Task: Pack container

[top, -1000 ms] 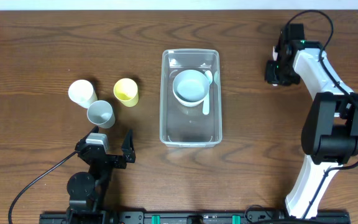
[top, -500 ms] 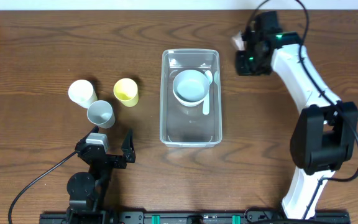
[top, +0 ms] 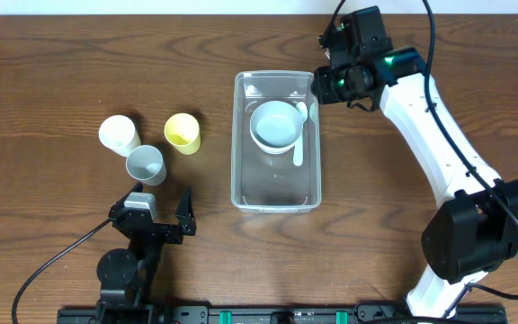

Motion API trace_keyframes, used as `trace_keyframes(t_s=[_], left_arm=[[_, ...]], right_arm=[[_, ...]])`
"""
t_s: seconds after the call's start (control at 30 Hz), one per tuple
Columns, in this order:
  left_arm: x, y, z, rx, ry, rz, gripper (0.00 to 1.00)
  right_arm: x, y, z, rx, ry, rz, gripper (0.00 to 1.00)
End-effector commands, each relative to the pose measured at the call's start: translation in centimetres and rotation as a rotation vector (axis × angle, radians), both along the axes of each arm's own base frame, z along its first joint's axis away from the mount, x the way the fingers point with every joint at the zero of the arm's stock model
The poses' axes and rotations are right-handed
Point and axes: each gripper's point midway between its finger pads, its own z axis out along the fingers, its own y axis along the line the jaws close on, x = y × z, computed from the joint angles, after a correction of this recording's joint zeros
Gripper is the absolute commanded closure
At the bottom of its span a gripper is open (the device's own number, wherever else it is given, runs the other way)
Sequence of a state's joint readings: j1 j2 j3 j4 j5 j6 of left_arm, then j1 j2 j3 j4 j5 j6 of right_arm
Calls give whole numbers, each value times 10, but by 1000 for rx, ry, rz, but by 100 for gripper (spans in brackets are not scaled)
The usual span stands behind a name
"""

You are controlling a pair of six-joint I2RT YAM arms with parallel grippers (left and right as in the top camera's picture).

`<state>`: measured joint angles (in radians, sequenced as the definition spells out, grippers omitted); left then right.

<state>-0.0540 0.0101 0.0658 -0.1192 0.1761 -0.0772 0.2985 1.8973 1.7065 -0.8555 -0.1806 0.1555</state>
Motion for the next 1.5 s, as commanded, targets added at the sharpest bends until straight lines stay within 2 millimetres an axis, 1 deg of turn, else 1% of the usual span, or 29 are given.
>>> trace_keyframes(t_s=[0.0, 0.07, 0.17, 0.27, 0.33, 0.4, 0.5, 0.63, 0.73, 0.77, 0.97, 1.07, 1.2, 1.3, 1.33, 1.4, 1.47], left_arm=[[1, 2, -15, 16, 30, 6, 2], [1, 2, -15, 16, 30, 6, 2], [1, 2, -15, 16, 30, 6, 2], [1, 2, -15, 15, 30, 6, 2], [1, 2, -15, 16, 30, 6, 2], [1, 2, -15, 16, 30, 6, 2], [1, 2, -15, 15, 30, 6, 2], [1, 2, -15, 16, 30, 6, 2], [1, 2, -15, 16, 30, 6, 2], [1, 2, -15, 16, 30, 6, 2], [1, 2, -15, 16, 30, 6, 2], [1, 2, -15, 16, 30, 6, 2], [1, 2, -15, 16, 30, 6, 2], [1, 2, -15, 16, 30, 6, 2], [1, 2, -15, 16, 30, 6, 2], [1, 2, -15, 16, 30, 6, 2], [1, 2, -15, 16, 30, 6, 2]], right_arm=[[15, -23, 7, -64, -51, -67, 64], [22, -30, 8, -98, -82, -67, 61], [35, -45, 12, -148, -141, -120, 57], [51, -59, 17, -178, -197, -170, 46], [61, -67, 16, -189, -222, -197, 40], [70, -75, 10, -200, -234, -216, 36], [85, -87, -8, -224, -239, -245, 28], [105, -102, -33, -274, -258, -275, 11], [118, -110, -45, -306, -287, -290, 5], [123, -111, -48, -311, -300, -293, 1], [149, -116, -56, -315, -387, -323, 1], [156, -121, -69, -316, -393, -330, 1], [156, -126, -100, -325, -345, -322, 1], [151, -119, -123, -301, -295, -286, 1], [150, -116, -129, -293, -284, -276, 1], [150, -112, -133, -275, -275, -262, 1], [150, -111, -134, -270, -274, -258, 1]])
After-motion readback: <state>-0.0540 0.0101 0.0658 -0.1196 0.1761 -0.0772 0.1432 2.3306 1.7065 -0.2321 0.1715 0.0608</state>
